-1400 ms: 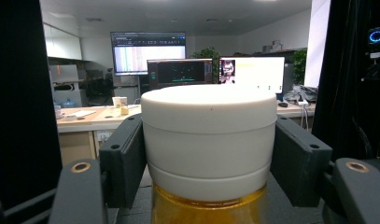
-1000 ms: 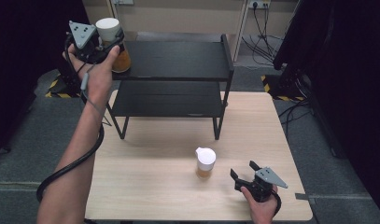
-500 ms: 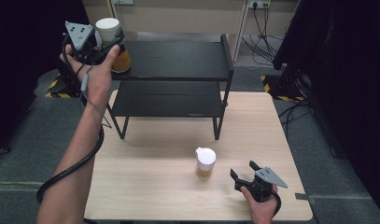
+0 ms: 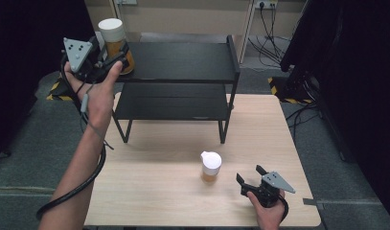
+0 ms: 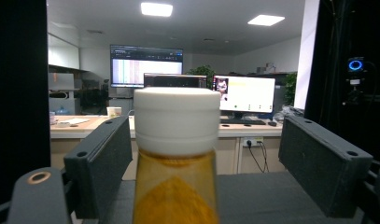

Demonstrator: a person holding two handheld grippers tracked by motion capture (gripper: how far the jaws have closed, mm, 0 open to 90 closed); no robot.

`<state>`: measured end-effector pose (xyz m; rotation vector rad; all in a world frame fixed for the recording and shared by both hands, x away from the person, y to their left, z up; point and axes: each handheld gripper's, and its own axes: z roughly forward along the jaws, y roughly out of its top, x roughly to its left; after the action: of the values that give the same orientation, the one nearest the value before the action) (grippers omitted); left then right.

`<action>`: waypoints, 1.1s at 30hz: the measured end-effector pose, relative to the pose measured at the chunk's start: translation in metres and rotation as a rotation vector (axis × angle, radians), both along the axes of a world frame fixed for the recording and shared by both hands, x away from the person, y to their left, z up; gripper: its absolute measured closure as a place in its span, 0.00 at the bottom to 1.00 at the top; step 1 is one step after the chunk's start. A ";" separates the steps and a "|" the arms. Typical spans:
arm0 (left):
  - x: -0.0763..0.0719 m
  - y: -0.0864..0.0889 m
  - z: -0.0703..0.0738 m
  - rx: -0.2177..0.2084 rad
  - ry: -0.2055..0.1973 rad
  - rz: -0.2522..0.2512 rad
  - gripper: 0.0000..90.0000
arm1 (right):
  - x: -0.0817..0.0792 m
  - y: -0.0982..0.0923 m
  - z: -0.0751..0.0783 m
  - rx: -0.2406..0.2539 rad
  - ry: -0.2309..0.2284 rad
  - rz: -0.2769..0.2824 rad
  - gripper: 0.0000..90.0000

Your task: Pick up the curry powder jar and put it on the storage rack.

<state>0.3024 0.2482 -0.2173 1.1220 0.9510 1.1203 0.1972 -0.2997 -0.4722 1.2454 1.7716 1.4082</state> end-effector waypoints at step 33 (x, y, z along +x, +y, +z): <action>-0.064 -0.001 -0.118 0.027 0.034 -0.133 0.19 | -0.001 0.000 -0.001 0.000 -0.004 -0.002 0.12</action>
<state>0.2384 0.2476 -0.3357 1.2118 0.8767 1.0109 0.1964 -0.2996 -0.4727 1.2434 1.7670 1.4087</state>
